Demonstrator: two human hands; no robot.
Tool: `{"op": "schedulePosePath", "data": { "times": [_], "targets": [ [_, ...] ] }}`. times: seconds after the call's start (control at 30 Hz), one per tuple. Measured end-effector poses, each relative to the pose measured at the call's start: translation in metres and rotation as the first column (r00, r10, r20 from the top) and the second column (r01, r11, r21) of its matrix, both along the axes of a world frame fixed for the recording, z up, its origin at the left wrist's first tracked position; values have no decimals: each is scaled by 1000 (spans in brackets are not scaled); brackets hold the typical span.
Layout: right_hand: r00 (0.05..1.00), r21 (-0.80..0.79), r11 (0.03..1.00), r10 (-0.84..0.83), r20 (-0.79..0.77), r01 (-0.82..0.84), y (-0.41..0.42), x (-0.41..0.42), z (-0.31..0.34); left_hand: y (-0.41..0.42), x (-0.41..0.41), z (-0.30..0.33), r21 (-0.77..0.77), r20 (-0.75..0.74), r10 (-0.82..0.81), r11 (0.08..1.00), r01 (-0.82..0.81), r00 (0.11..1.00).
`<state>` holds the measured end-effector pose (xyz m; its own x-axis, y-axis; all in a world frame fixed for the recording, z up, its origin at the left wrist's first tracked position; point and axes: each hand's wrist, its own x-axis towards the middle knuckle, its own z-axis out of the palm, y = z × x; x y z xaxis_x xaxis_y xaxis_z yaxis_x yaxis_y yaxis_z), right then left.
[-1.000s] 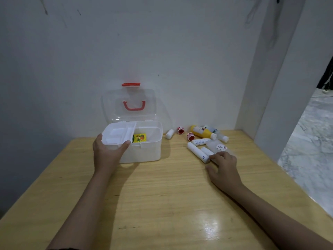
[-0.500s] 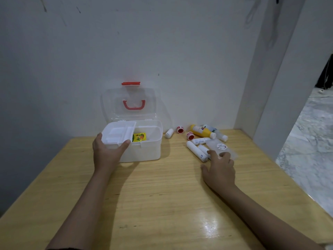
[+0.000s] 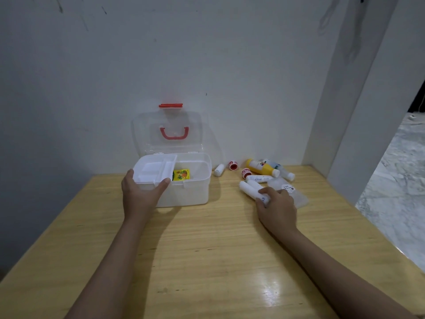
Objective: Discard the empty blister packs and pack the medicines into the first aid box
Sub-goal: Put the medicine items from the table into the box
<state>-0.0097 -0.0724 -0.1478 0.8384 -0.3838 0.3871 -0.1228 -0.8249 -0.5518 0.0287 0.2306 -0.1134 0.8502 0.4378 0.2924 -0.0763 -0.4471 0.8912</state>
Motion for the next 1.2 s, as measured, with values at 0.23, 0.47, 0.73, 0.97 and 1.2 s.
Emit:
{"op": "schedulePosePath", "data": {
  "times": [0.23,0.47,0.73,0.97,1.2],
  "targets": [
    [897,53,941,299,327,-333,10,5,73,0,1,-2,-9,7,4,1000,-4,1000],
    [770,-406,656,577,-273,-636,65,81,147,-2,3,-2,-5,32,16,1000,-16,999],
    [670,-543,392,442,-597,-743,119,129,140,0,7,-7,-50,48,25,998,-22,999],
    [640,-529,361,399,-657,-768,121,135,148,0,7,-8,-44,42,27,999,-25,999],
    [670,-496,450,480,-567,-743,119,139,120,0,6,-8,-35,41,20,999,-19,999]
  ]
}}
